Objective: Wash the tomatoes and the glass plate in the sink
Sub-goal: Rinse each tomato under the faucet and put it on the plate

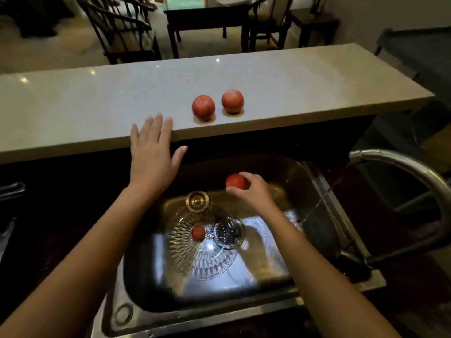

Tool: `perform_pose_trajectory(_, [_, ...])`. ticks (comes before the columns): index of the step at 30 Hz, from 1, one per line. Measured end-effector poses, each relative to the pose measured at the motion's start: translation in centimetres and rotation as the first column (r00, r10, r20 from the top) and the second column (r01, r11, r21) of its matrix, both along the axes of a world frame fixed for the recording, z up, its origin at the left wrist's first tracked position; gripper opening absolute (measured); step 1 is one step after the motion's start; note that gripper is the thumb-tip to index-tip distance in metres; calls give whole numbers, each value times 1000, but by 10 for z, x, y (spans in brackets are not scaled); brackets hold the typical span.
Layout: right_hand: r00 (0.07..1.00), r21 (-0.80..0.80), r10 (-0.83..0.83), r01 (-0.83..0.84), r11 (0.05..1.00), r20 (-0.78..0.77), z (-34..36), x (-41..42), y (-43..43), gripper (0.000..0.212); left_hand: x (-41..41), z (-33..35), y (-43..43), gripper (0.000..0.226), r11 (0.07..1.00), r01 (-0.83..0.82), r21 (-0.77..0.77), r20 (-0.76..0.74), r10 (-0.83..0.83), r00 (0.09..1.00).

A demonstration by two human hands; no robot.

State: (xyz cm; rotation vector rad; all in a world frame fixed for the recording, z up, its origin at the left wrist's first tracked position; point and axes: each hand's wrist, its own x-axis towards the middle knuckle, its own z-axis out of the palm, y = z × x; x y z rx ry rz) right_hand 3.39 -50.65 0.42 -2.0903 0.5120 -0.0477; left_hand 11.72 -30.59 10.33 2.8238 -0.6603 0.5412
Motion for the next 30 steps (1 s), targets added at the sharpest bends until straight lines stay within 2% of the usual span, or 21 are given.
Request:
perform_pose_trajectory(6, [972,-81,167,-182,980,-163,-55,20,42,59,2,-12,4,66,1000,-7,8,75,7,997])
perform_pose_trajectory(10, [942,-195,167,-229,954,-293,-98,20,58,40,5,-15,3,65,1000,-27,0,124,27,992])
perform_pose_trajectory(13, [922,-198,176,-255,947,-346,-129,12,67,42,8,-20,0,63,999,-51,-19,151,53,987])
perform_pose_trajectory(23, [899,-221,220,-319,922,-378,-176,7,86,60,13,-30,-2,63,997,-76,-26,214,80,974])
perform_pose_trajectory(27, [857,-219,261,-386,896,-443,-170,12,83,67,12,-30,0,64,997,-73,-13,201,74,977])
perform_pose_trajectory(30, [872,-224,297,-402,888,-390,-140,20,78,62,10,-29,1,65,998,-67,1,172,66,983])
